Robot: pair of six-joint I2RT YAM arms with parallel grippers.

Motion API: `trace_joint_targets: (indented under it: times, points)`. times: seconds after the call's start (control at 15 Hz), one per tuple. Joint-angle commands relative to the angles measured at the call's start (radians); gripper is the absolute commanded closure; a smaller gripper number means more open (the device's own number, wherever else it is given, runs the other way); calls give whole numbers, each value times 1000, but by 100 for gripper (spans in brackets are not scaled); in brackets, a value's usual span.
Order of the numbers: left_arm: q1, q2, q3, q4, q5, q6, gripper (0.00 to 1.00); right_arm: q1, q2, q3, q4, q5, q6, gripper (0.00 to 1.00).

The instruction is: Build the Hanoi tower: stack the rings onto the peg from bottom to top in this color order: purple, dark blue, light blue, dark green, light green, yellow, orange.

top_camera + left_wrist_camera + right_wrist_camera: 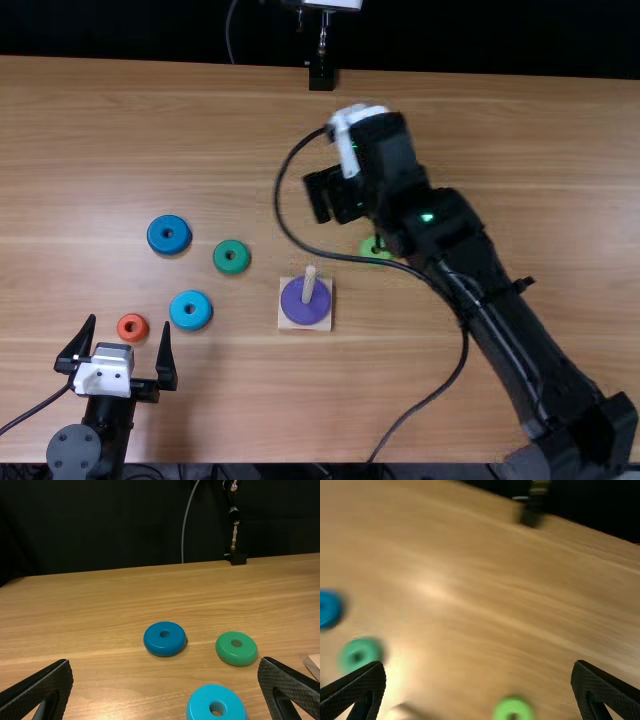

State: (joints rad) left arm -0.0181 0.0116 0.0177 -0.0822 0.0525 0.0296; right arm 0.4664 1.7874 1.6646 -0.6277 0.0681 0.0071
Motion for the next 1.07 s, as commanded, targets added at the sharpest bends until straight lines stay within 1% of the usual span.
trace_joint_targets:
  times: [0.0,0.07,0.13,0.27,0.4,0.47,0.53,0.67,0.73,0.8,0.87,1.0]
  points:
    - [9,-12,-18,-50,14,13,0,5,-157,-71,56,116,35,0]
    - [9,-12,-18,-50,14,13,0,-3,-232,-146,115,155,30,0]
    - [9,-12,-18,-50,14,13,0,-34,-313,-218,148,158,24,0]
    - [9,-12,-18,-50,14,13,0,-104,-505,-358,155,155,21,0]
    - [9,-12,-18,-50,14,13,0,-199,-704,-519,165,151,26,0]
    - [9,-12,-18,-50,14,13,0,-247,-792,-626,216,151,24,0]
    - [9,-12,-18,-50,14,13,0,-281,-875,-732,299,151,22,0]
    - [9,-12,-18,-50,14,13,0,-305,-1083,-959,487,142,22,0]
    - [9,-12,-18,-50,14,13,0,-327,-1215,-1060,584,142,19,0]
    - [9,-12,-18,-50,14,13,0,-353,-1336,-1164,645,140,19,0]
    - [9,-12,-18,-50,14,13,0,-377,-1427,-1246,673,138,13,0]
    - [9,-12,-18,-50,14,13,0,-402,-1573,-1392,693,136,13,0]
